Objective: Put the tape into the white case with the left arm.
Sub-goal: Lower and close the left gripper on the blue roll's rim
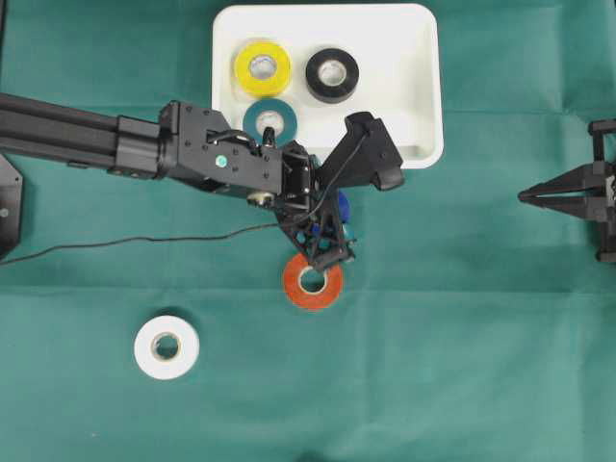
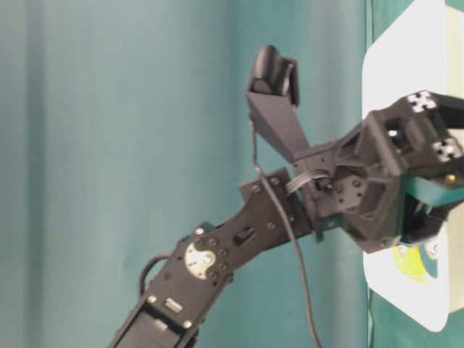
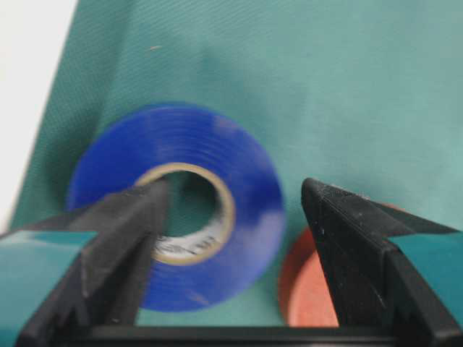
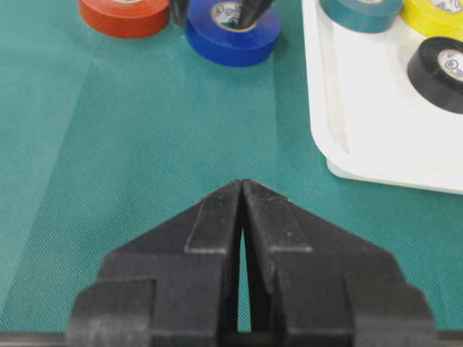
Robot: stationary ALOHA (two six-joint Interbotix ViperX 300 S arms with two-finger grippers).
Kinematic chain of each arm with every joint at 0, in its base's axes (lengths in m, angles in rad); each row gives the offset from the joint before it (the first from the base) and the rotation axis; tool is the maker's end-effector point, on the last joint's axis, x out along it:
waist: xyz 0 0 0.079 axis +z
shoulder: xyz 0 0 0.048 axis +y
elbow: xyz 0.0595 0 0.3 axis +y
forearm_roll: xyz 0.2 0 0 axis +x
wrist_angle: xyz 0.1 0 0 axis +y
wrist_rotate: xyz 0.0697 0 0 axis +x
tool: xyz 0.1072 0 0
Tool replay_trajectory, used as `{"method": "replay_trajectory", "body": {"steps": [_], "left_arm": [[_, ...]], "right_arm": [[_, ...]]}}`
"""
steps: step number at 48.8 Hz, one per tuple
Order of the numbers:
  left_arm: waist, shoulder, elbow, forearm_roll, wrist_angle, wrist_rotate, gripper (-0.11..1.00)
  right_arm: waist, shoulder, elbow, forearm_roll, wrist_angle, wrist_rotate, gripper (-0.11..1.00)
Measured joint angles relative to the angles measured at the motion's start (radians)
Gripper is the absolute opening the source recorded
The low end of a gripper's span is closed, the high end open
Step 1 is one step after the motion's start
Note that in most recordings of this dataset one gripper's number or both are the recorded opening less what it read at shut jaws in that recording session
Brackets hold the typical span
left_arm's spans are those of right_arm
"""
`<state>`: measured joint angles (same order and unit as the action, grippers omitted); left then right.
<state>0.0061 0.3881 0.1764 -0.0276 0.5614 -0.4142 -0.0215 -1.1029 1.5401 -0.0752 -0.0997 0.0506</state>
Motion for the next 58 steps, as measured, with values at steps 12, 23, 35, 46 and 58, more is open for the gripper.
{"method": "replay_trajectory", "body": {"steps": [12, 23, 35, 46, 58], "left_arm": [[-0.003, 0.018, -0.009, 0.000, 0.005, -0.002, 0.78], [-0.003, 0.020, -0.011, 0.000, 0.006, 0.000, 0.76], [-0.005, 0.021, -0.011, 0.000, 0.014, 0.002, 0.26], [-0.009, 0.020, -0.011, 0.000, 0.015, 0.002, 0.26], [-0.037, -0.058, -0.009, 0.000, 0.055, 0.002, 0.26]], "right_arm": [[0.000, 0.000, 0.003, 0.000, -0.005, 0.000, -0.09], [0.000, 0.000, 0.003, 0.000, -0.005, 0.000, -0.09], [0.000, 0.000, 0.003, 0.000, -0.005, 0.000, -0.09], [0.000, 0.000, 0.003, 0.000, -0.005, 0.000, -0.09], [0.000, 0.000, 0.002, 0.000, -0.005, 0.000, -0.09]]}}
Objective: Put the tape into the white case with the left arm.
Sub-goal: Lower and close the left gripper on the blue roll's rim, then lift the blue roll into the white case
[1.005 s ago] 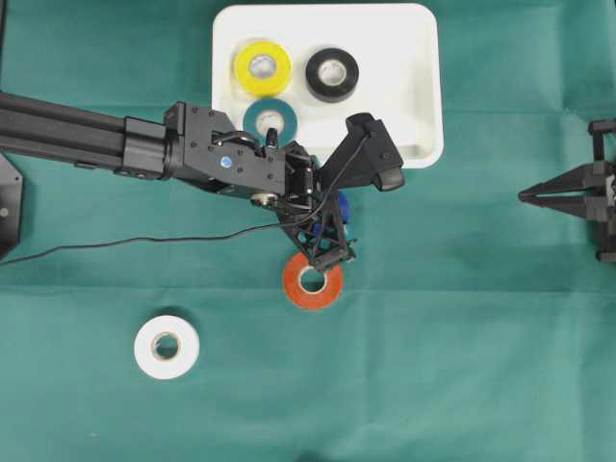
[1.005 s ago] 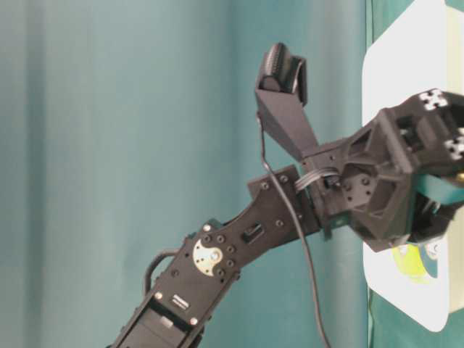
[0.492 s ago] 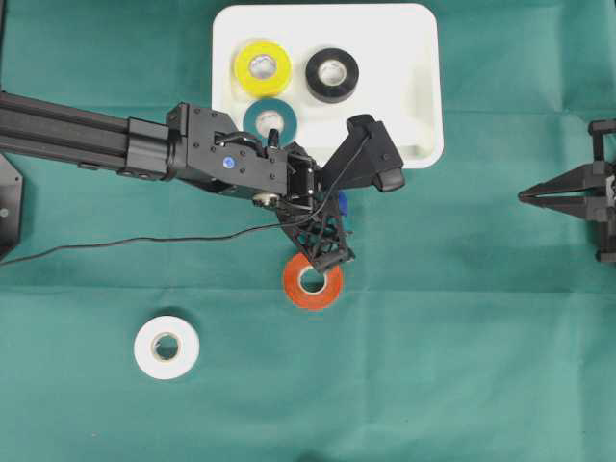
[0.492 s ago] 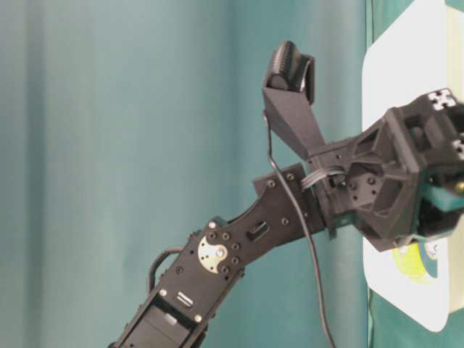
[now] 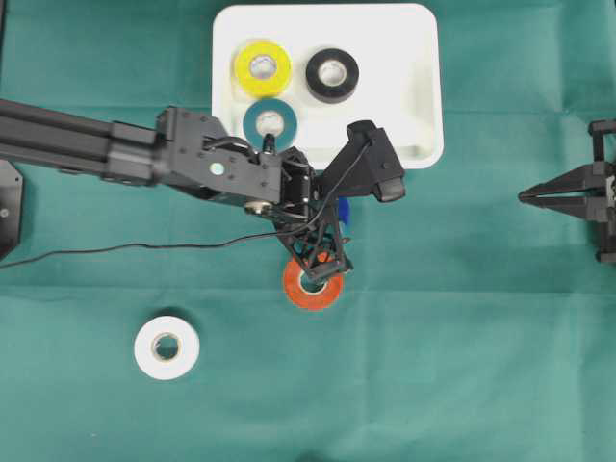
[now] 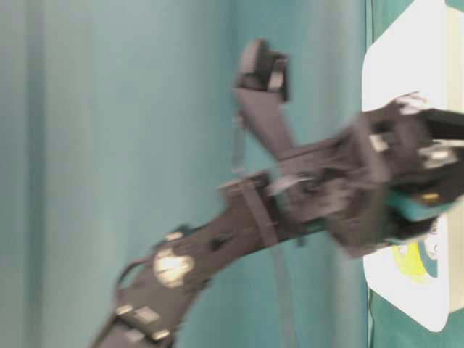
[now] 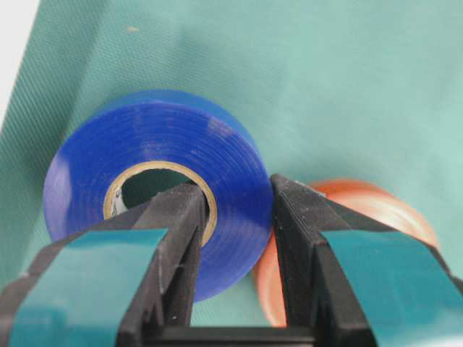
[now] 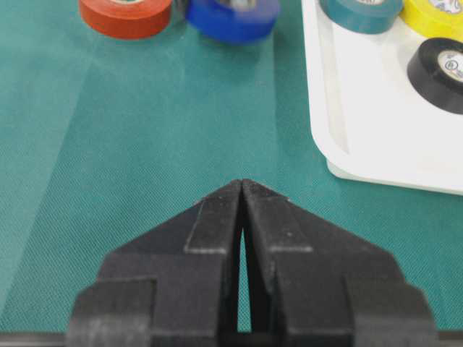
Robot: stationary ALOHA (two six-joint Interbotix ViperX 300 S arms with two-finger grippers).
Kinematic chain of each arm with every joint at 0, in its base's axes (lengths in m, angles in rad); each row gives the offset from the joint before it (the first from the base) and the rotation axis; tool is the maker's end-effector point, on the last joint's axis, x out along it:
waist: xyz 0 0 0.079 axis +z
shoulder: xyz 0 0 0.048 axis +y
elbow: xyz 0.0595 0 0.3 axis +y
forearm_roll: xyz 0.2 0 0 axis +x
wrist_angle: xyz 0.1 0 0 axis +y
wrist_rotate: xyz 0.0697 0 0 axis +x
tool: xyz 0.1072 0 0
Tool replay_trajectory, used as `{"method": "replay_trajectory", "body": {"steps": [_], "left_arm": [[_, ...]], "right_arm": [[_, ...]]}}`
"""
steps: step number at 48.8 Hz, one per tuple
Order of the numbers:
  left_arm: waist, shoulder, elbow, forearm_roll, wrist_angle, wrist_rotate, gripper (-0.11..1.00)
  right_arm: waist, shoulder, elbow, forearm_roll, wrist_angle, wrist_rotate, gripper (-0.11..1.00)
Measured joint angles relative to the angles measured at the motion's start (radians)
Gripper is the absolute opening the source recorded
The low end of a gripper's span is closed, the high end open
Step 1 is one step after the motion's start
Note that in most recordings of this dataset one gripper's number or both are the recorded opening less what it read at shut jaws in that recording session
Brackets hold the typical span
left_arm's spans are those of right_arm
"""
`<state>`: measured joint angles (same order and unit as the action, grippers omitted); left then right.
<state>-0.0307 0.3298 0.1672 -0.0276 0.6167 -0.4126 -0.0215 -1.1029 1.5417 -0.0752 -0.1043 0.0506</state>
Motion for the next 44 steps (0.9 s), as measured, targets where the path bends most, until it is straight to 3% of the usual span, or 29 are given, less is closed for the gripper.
{"method": "replay_trajectory", "body": {"steps": [13, 24, 44], "left_arm": [[-0.005, -0.121, 0.000, 0.000, 0.075, 0.006, 0.26], [0.003, -0.133, -0.015, 0.002, 0.112, 0.049, 0.26], [0.150, -0.048, -0.035, 0.005, 0.064, 0.196, 0.26]], "right_arm": [[0.000, 0.002, 0.000, 0.000, -0.002, 0.000, -0.09], [0.000, 0.000, 0.000, 0.000, 0.000, 0.000, -0.09], [0.000, 0.000, 0.000, 0.000, 0.000, -0.002, -0.09]]}}
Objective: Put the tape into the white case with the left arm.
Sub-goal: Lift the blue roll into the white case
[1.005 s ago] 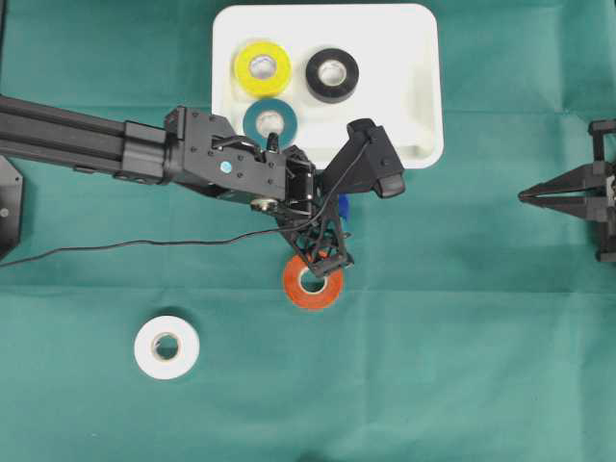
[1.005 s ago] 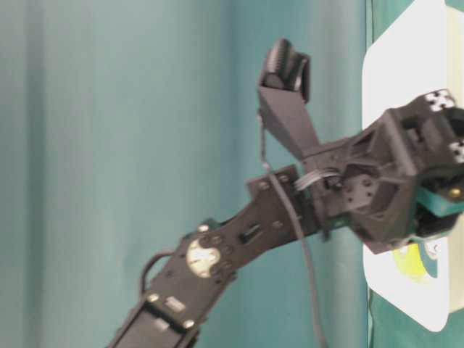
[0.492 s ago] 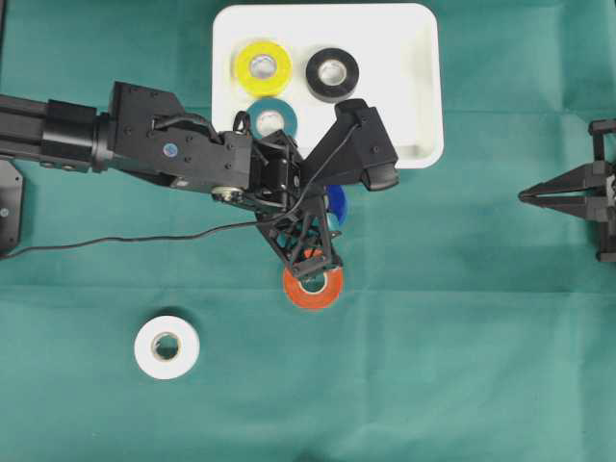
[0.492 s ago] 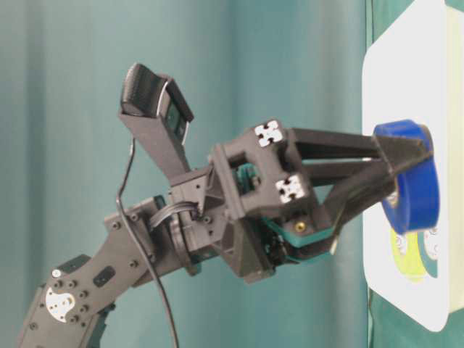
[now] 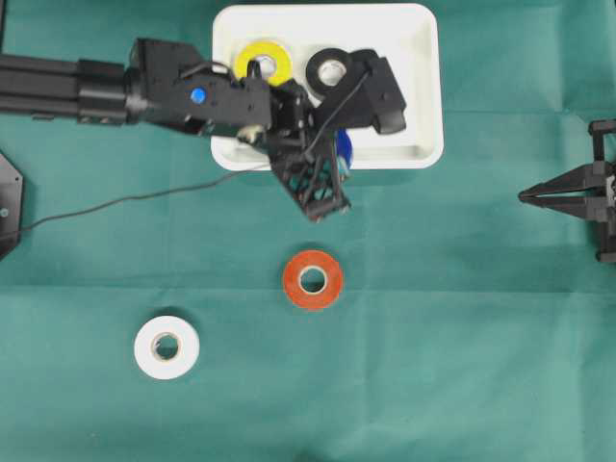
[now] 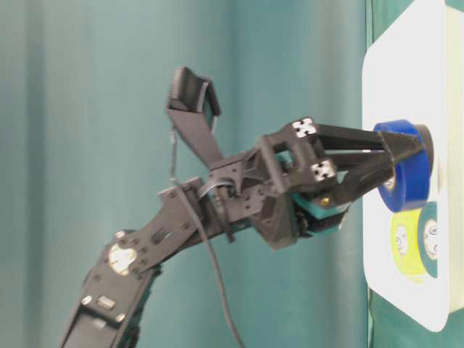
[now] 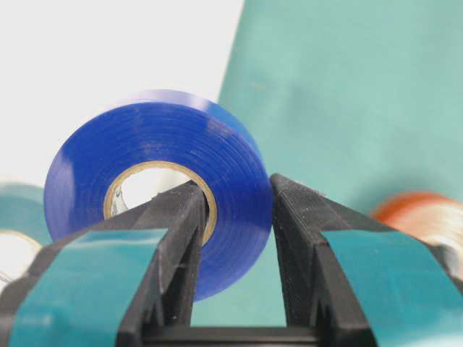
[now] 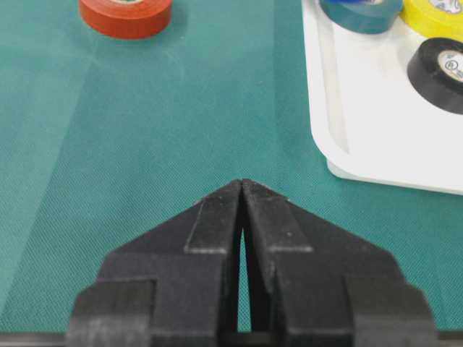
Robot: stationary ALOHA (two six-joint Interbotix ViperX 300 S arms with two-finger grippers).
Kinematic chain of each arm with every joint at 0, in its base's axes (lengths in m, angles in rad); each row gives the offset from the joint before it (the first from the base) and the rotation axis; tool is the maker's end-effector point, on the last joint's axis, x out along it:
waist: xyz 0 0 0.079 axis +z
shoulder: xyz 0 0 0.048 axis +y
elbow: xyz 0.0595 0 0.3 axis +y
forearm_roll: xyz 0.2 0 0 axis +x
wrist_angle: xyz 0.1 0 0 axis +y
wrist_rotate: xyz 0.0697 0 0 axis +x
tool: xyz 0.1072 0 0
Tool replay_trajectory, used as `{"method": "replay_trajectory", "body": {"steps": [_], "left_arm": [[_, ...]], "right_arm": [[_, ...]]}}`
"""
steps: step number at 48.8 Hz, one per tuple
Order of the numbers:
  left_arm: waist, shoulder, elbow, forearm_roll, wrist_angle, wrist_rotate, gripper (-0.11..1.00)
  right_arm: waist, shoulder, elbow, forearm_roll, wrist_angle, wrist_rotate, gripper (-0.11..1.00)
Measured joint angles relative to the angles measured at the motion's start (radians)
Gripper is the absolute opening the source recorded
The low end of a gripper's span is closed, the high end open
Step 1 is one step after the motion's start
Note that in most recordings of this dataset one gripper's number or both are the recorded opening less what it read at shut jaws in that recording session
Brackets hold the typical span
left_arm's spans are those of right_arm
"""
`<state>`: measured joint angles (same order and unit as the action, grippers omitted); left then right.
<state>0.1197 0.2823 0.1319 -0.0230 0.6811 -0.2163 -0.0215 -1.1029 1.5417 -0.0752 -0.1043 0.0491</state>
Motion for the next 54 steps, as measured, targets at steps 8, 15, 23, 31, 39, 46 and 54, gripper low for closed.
{"method": "replay_trajectory", "body": {"steps": [8, 15, 23, 31, 39, 46, 54], "left_arm": [[0.044, 0.026, -0.020, 0.002, -0.029, 0.063, 0.26], [0.071, 0.038, -0.028, 0.002, -0.049, 0.083, 0.26], [0.083, 0.049, -0.031, 0.002, -0.054, 0.083, 0.26], [0.081, 0.049, -0.031, 0.002, -0.054, 0.083, 0.26], [0.081, 0.049, -0.031, 0.002, -0.066, 0.083, 0.26], [0.081, 0.049, -0.029, 0.002, -0.091, 0.083, 0.26], [0.081, 0.048, -0.031, 0.002, -0.104, 0.083, 0.26]], "right_arm": [[0.000, 0.000, 0.002, 0.000, -0.002, 0.002, -0.09], [0.000, 0.000, 0.002, 0.000, -0.002, 0.002, -0.09], [0.000, 0.000, 0.002, 0.000, 0.000, 0.002, -0.09], [0.000, 0.000, 0.002, 0.000, 0.000, 0.002, -0.09], [0.000, 0.000, 0.002, 0.000, 0.000, 0.000, -0.09], [0.000, 0.000, 0.002, 0.000, -0.002, 0.002, -0.09], [0.000, 0.000, 0.002, 0.000, 0.000, 0.002, -0.09]]}}
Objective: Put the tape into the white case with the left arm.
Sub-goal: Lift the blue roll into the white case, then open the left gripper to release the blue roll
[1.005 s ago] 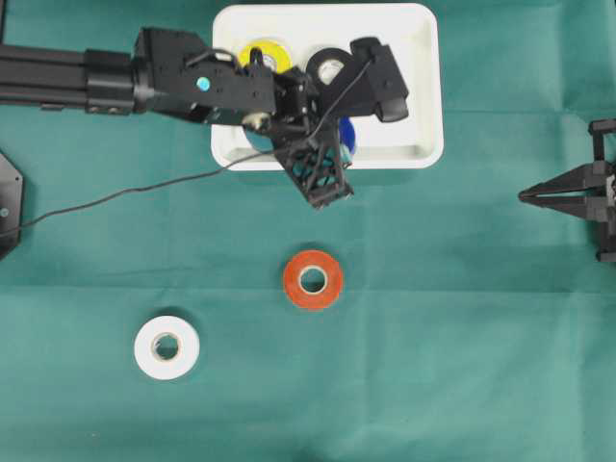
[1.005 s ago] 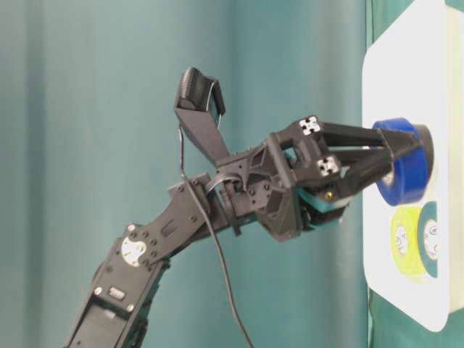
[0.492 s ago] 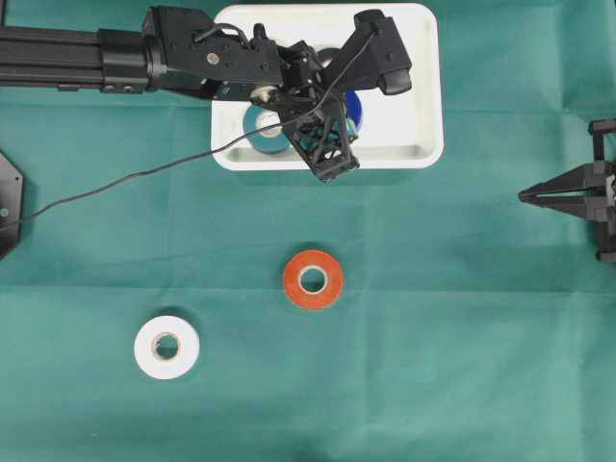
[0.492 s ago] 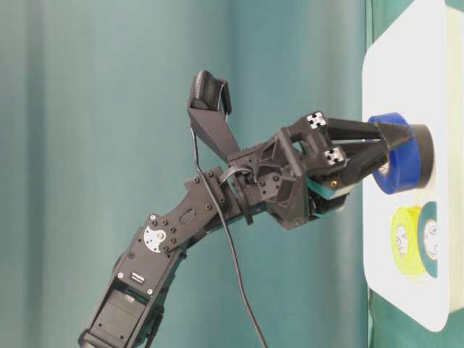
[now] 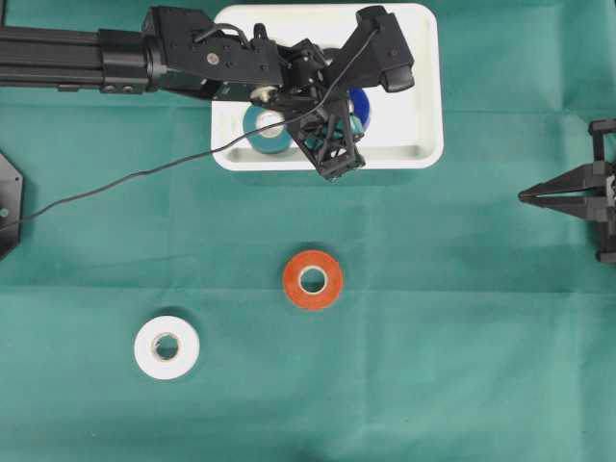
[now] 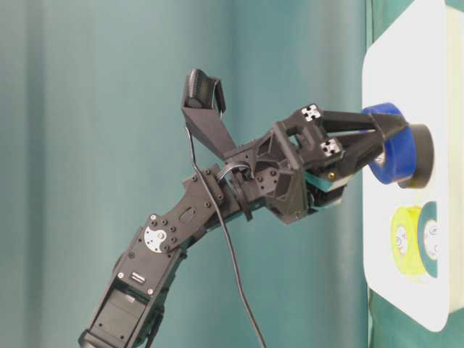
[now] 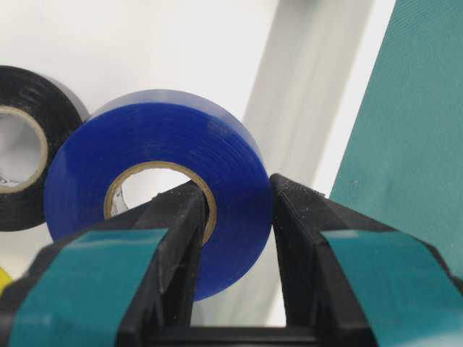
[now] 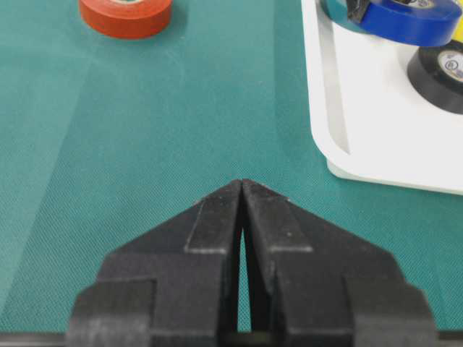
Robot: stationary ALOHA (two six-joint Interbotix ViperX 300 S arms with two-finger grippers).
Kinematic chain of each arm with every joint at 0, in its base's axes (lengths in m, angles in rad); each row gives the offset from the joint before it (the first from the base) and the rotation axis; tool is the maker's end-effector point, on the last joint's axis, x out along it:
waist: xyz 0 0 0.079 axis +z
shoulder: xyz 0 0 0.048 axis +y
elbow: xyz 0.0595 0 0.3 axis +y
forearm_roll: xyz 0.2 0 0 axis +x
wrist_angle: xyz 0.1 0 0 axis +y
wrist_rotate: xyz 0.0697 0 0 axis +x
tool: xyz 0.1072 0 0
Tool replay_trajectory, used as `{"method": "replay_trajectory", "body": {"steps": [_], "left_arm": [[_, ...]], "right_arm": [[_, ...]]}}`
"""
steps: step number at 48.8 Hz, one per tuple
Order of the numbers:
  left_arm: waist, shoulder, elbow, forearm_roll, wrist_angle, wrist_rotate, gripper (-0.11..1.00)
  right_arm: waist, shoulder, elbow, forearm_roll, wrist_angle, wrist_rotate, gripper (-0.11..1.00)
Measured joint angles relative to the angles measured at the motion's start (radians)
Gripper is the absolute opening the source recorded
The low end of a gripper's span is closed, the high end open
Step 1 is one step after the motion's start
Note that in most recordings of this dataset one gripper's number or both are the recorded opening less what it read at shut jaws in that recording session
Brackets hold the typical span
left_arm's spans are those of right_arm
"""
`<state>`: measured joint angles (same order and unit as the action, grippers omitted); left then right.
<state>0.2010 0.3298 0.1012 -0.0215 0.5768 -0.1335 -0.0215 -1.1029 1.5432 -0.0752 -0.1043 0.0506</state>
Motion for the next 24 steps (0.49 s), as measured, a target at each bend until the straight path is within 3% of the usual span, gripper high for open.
{"method": "replay_trajectory", "body": {"steps": [4, 12, 15, 24], "left_arm": [[-0.002, 0.002, 0.002, 0.000, -0.002, 0.000, 0.29], [-0.008, 0.002, 0.012, 0.000, -0.002, 0.000, 0.78], [-0.011, 0.002, 0.015, 0.000, -0.002, 0.000, 0.90], [-0.015, -0.005, 0.034, 0.000, -0.002, 0.000, 0.88]], "right_arm": [[0.000, 0.000, 0.000, 0.000, -0.002, 0.000, -0.09], [0.000, 0.000, 0.000, 0.000, 0.000, 0.000, -0.09], [0.000, 0.000, 0.000, 0.000, 0.000, 0.000, -0.09], [0.000, 0.000, 0.000, 0.000, 0.000, 0.000, -0.09]]}}
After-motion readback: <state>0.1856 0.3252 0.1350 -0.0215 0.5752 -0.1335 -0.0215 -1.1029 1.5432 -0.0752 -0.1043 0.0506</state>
